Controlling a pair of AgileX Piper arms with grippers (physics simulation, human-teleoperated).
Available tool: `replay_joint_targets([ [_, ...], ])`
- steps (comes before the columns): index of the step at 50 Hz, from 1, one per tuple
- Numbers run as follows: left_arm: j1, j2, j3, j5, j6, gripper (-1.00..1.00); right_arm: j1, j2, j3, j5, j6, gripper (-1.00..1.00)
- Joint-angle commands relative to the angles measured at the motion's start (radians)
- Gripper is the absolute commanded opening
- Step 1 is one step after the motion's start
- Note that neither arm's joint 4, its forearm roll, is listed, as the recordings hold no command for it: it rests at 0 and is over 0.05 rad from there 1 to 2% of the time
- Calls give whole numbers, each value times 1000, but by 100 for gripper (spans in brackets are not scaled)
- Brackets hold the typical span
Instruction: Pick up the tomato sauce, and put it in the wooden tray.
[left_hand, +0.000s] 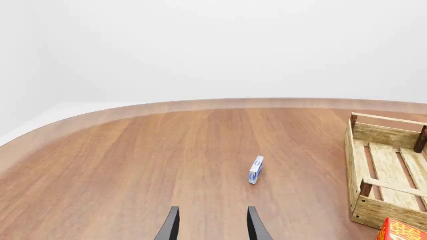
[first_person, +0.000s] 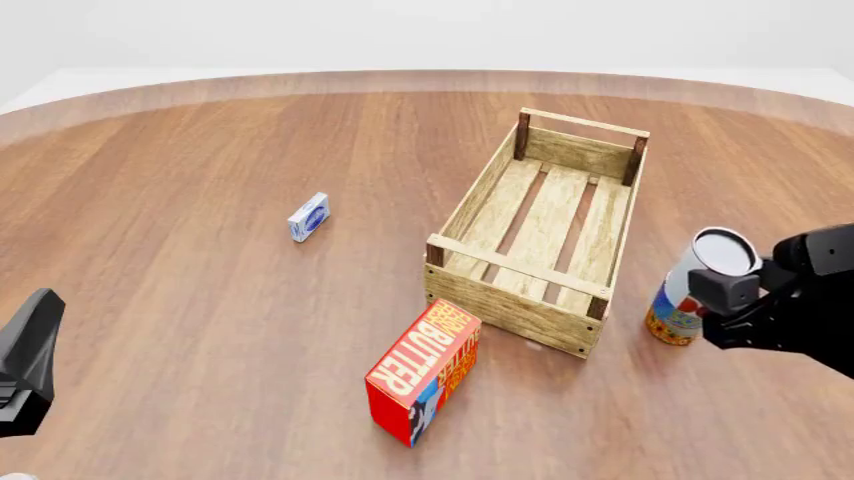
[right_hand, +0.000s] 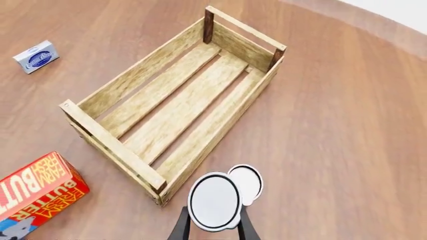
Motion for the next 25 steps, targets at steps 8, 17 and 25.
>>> replay_joint_targets([
  [8,0,0,0,0,0,100,13,-41,-56,73,14,-100],
  [17,0,0,0,0,0,100,22,-21,-81,77,7,-100],
  [25,0,0,0,0,0,100,20,2,-110,79,-8,-100],
])
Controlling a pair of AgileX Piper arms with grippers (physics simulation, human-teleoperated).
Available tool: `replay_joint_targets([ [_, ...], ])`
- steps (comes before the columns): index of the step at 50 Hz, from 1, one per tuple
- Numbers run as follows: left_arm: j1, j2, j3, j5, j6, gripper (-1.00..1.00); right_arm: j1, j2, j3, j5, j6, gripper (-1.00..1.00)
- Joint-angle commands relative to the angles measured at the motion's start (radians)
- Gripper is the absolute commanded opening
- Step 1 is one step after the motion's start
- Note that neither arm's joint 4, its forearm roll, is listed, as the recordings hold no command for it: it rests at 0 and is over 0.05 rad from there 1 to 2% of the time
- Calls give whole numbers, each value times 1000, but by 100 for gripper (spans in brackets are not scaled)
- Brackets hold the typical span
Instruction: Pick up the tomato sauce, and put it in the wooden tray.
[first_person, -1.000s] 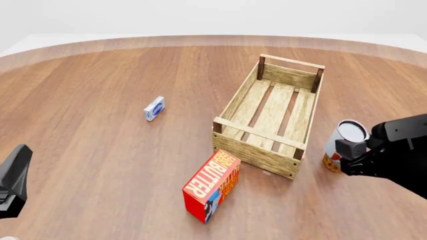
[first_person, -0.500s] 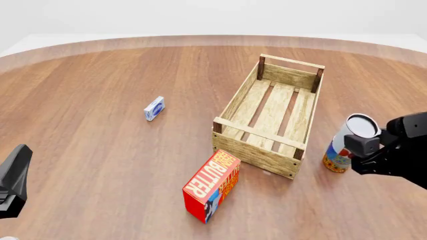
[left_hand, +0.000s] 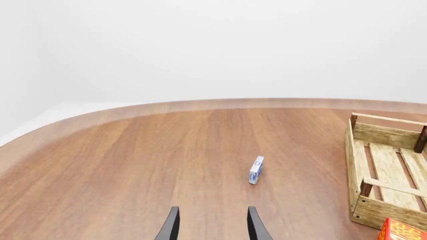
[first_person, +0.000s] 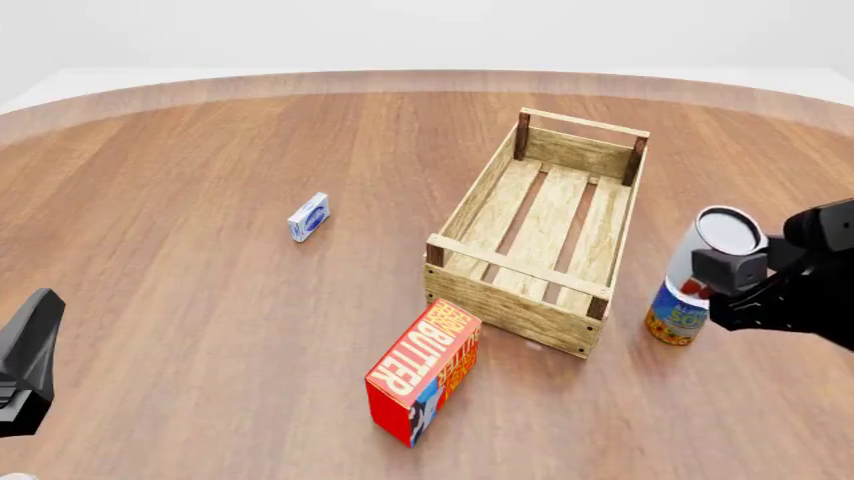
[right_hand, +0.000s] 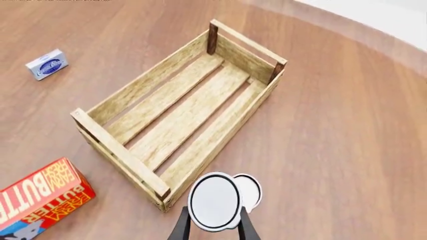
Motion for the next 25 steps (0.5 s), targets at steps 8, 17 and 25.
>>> replay_joint_targets([
  [8,0,0,0,0,0,100,8,52,-68,-2,-7,-100],
  [17,0,0,0,0,0,100,15,96,-84,-31,-14,-100],
  [25,0,0,0,0,0,100,20,135,-96,-62,-18,-100],
])
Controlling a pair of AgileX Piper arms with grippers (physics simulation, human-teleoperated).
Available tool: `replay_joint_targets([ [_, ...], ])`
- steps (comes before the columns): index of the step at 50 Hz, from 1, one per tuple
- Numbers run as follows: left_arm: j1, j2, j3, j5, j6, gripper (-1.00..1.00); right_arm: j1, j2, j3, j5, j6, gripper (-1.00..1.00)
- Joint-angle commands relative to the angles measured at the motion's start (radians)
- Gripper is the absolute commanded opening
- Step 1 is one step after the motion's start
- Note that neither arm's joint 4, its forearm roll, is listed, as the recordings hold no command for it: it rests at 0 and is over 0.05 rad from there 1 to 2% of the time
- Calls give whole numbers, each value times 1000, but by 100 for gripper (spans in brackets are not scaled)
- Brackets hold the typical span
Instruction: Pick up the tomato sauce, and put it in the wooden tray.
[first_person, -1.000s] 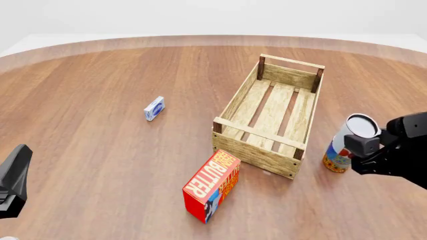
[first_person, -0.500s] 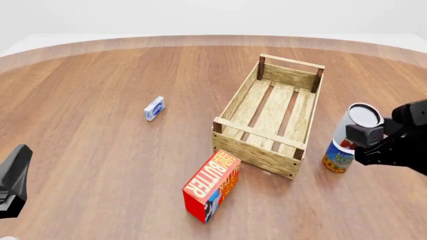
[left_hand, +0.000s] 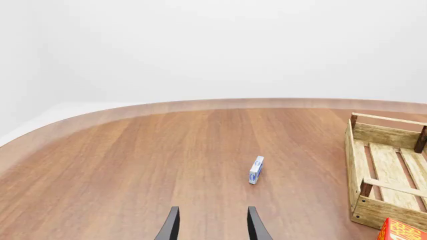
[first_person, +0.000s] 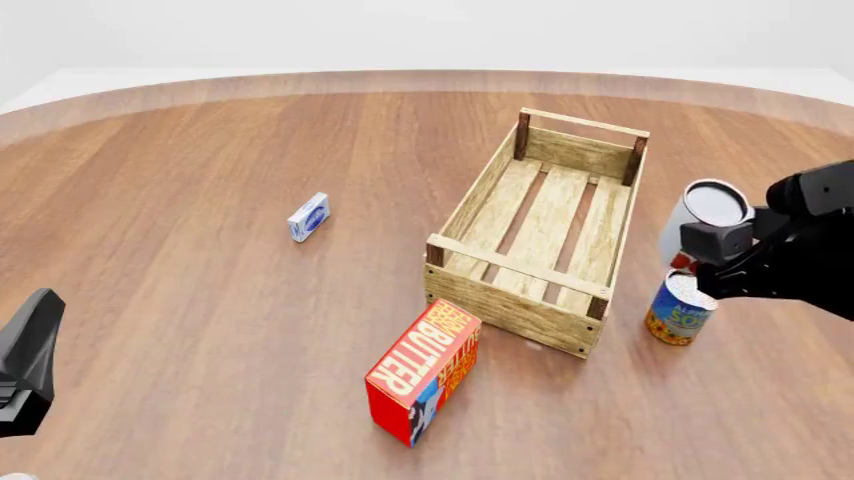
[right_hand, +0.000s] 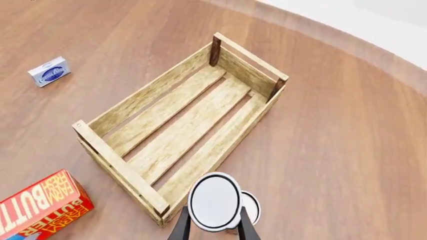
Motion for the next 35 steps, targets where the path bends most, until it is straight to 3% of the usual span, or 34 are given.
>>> replay_joint_targets([
  [1,0,0,0,0,0,100,8,51,-25,-37,11,-100],
  [35,0,0,0,0,0,100,31,217,-89,-135,9,-100],
])
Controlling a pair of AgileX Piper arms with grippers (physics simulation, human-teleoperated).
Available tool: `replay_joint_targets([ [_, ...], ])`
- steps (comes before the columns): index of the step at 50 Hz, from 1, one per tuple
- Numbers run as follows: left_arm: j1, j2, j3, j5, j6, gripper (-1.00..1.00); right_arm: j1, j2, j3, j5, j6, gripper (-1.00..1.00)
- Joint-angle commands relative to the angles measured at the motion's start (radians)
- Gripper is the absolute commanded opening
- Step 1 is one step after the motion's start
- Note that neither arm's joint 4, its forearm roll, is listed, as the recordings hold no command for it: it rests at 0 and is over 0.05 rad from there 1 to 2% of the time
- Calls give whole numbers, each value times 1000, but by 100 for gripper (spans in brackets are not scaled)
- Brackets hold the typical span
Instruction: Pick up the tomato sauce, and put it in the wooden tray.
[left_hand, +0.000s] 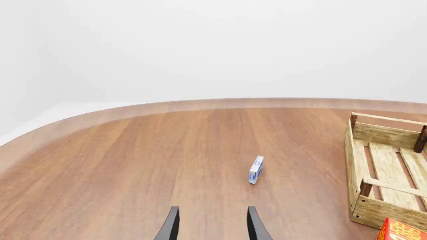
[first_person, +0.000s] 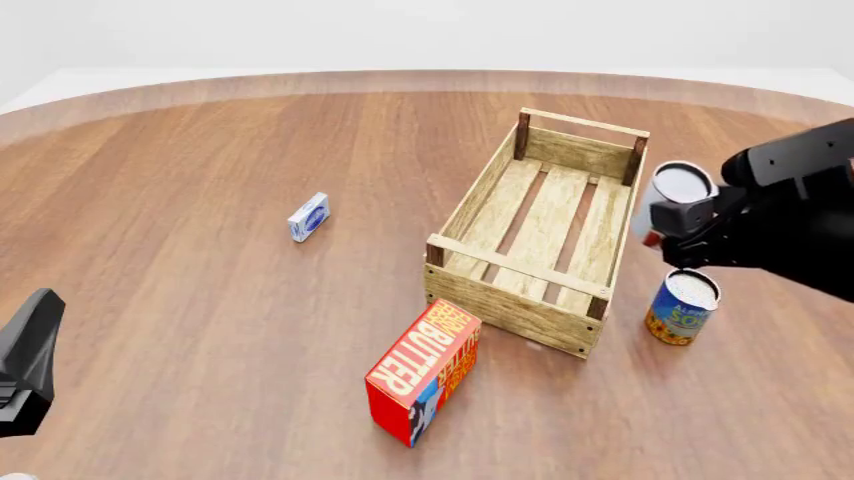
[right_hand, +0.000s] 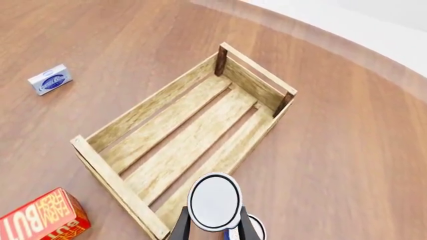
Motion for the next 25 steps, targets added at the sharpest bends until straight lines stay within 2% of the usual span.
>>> replay_joint_targets([
  [1,0,0,0,0,0,100,8,59,-30,-31,15,-100],
  [25,0,0,0,0,0,100,20,201,-74,-121,20,-100],
])
